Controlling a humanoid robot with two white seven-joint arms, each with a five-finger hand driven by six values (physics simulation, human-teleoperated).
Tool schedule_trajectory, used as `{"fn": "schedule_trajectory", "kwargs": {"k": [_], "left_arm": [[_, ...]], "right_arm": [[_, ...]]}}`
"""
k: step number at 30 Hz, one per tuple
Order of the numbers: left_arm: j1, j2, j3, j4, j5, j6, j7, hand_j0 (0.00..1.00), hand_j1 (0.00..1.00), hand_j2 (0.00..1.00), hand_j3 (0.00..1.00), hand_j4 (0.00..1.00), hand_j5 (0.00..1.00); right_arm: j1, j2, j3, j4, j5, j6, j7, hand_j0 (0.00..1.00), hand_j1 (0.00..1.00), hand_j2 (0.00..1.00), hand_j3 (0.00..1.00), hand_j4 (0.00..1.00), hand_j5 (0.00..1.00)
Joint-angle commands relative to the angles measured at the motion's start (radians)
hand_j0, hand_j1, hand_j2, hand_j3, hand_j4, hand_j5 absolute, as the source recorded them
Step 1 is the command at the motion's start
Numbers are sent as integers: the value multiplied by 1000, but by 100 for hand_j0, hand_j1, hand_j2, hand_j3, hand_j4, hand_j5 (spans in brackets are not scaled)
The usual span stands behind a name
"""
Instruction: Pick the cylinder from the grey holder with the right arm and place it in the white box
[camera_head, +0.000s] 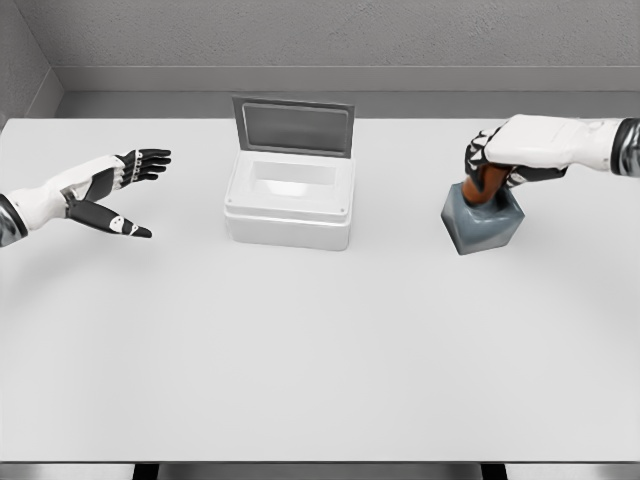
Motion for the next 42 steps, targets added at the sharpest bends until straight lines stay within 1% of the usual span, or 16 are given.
{"fn": "schedule_trajectory", "kwargs": {"k": [1,2,5,10,12,14,16,22,24,27,31,35,37,39,41,42], "left_arm": [[0,1,2,-1,6,0,0,100,100,100,100,100,100],[0,1,2,-2,5,0,0,100,100,100,100,100,100],[2,-1,2,-9,2,0,0,100,100,100,100,100,100],[2,-1,2,-9,2,0,0,100,100,100,100,100,100],[2,-1,2,-9,2,0,0,100,100,100,100,100,100],[2,-1,2,-9,0,0,0,100,100,100,100,100,100],[2,-1,2,-9,0,0,0,100,100,100,100,100,100],[2,-1,2,-9,0,0,0,100,100,100,100,100,100],[3,-1,2,-9,0,0,0,100,100,100,100,100,100],[5,-1,2,-9,0,-1,0,100,100,100,100,100,100],[6,-1,2,-10,0,-1,0,100,100,100,100,100,100],[6,-1,2,-10,0,-1,0,100,100,100,100,100,100],[8,-1,2,-10,0,-1,0,100,100,100,100,100,100],[8,-1,2,-10,0,-3,0,100,100,100,100,100,100],[9,-1,2,-10,0,-3,0,100,100,100,100,100,100],[9,-1,2,-10,0,-3,0,100,100,100,100,100,100]], "right_arm": [[-3,-15,-6,-22,-14,3,0,27,27,27,27,27,27],[-11,-18,-6,-50,-14,3,0,27,27,27,27,27,27],[-31,5,-4,-59,-17,3,0,27,27,27,27,27,27],[-69,127,5,-62,-17,3,0,27,27,27,27,27,27],[-101,192,56,-59,-15,3,0,27,27,27,27,27,27],[-130,243,76,-59,-15,3,0,27,27,27,27,27,27],[-156,276,100,-57,-15,3,0,27,27,27,27,27,27],[-193,341,100,-53,-15,3,0,27,27,27,27,27,27],[-202,367,102,-4,-14,3,0,27,27,27,27,27,27],[-202,387,123,56,-11,3,0,27,27,27,27,27,27],[-202,399,125,88,-1,3,0,27,27,27,27,27,27],[-210,427,125,142,0,3,0,27,27,27,27,27,27],[-210,430,125,148,0,3,0,27,27,27,27,27,27],[-210,430,125,173,12,3,0,27,27,27,27,27,27],[-210,439,125,176,15,3,0,27,27,27,27,27,27],[-210,447,125,189,19,3,0,27,27,27,27,27,27]]}}
